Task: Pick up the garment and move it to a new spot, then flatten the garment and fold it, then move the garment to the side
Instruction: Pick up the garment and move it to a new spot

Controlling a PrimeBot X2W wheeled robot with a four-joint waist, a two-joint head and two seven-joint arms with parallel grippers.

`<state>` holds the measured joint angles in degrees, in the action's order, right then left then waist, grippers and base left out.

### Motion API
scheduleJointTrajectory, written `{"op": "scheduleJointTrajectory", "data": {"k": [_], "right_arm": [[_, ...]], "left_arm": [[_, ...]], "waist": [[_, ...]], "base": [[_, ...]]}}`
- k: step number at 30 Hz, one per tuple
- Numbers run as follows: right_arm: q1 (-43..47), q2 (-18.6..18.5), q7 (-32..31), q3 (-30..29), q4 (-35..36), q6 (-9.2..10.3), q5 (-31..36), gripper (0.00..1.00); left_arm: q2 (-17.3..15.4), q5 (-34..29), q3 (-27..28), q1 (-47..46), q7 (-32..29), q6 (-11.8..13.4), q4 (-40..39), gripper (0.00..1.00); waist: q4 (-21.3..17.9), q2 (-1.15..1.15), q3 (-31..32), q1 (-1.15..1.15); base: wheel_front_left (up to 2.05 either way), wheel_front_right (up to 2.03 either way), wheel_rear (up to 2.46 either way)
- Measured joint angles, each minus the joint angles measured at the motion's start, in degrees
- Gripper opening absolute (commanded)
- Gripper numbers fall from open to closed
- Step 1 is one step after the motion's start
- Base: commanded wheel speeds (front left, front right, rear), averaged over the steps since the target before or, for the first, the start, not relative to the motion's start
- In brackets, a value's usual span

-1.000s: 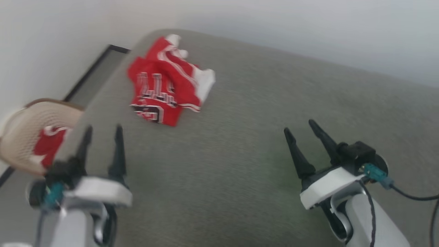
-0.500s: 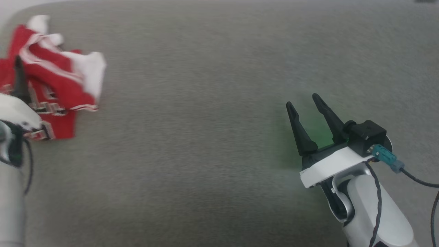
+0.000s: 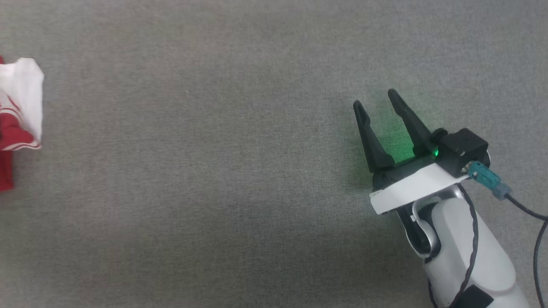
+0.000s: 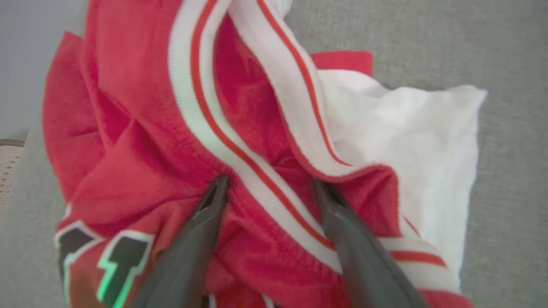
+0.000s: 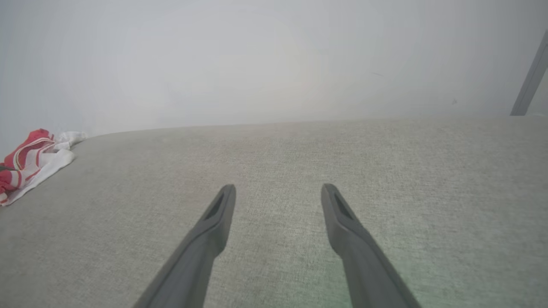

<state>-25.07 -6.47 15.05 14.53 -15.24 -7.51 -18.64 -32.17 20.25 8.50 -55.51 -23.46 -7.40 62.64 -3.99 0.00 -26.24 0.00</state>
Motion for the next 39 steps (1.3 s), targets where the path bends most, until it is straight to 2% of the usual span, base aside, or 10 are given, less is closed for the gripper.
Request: {"op": "scheduleJointTrajectory", "data": {"k": [6, 10, 11, 12, 13, 14, 21, 29, 35, 39], "right_arm": [[-2.2, 0.1, 0.0, 0.6, 0.9, 0.00, 0.0, 1.00], [-2.5, 0.4, 0.0, 0.9, 1.8, 0.00, 0.1, 1.00], [-2.6, 0.4, 0.0, 1.0, 1.8, 0.00, 0.1, 1.00], [-2.6, 0.4, 0.0, 1.2, 1.8, 0.00, 0.2, 1.00], [-2.6, 0.4, 0.0, 1.3, 1.9, 0.00, 0.2, 1.00], [-2.6, 0.4, 0.0, 1.4, 1.9, 0.00, 0.3, 1.00], [-2.6, 0.4, 0.0, 2.3, 1.2, 0.00, 0.4, 1.00], [-0.1, 1.0, 0.0, 2.9, -0.7, 0.00, 0.0, 1.00], [2.6, 1.5, 0.0, 2.2, -1.3, 0.00, -0.5, 1.00], [4.0, 2.1, 0.0, 1.6, -1.4, 0.00, -0.8, 1.00]], "left_arm": [[-2.2, 0.4, -0.3, -3.6, -4.7, 0.2, 2.2, 1.00], [-3.1, 1.3, 0.2, -5.1, -5.2, 0.6, 2.9, 1.00], [-3.3, 1.4, 0.4, -5.3, -5.1, 0.6, 3.0, 0.93], [-3.3, 1.6, 0.6, -5.5, -4.9, 0.6, 3.2, 0.68], [-3.2, 2.0, 0.8, -5.6, -4.8, 0.6, 3.3, 0.31], [-3.0, 2.3, 0.9, -5.8, -4.6, 0.6, 3.5, 0.00], [-1.2, 3.9, 0.1, -3.6, 0.8, 0.3, 4.0, 0.00], [0.9, 4.7, -5.2, 0.4, 4.9, 0.1, 1.5, 0.00], [2.5, 12.2, -11.1, 1.9, 4.3, 0.0, -8.2, 0.00], [2.9, 19.6, -16.2, 4.0, 1.7, 0.0, -18.4, 0.00]], "waist": [[-1.4, 0.01, -3.5, 0.00], [-2.1, 0.01, -5.5, 0.00], [-2.2, 0.01, -5.9, 0.00], [-2.3, 0.01, -6.1, 0.00], [-2.2, 0.01, -6.2, 0.00], [-2.1, 0.01, -6.1, 0.00], [-1.1, 0.00, -2.9, 0.00], [0.1, -0.01, 4.2, 0.00], [0.7, -0.01, 9.3, 0.00], [0.5, -0.01, 11.3, 0.00]], "base": [[0.00, 0.00, 0.00], [0.00, 0.00, 0.00], [0.00, 0.00, 0.00], [0.00, 0.00, 0.00], [0.00, 0.00, 0.00], [0.00, 0.00, 0.00], [0.00, 0.00, 0.00], [0.00, 0.00, 0.00], [0.00, 0.00, 0.00], [0.00, 0.00, 0.00]]}}
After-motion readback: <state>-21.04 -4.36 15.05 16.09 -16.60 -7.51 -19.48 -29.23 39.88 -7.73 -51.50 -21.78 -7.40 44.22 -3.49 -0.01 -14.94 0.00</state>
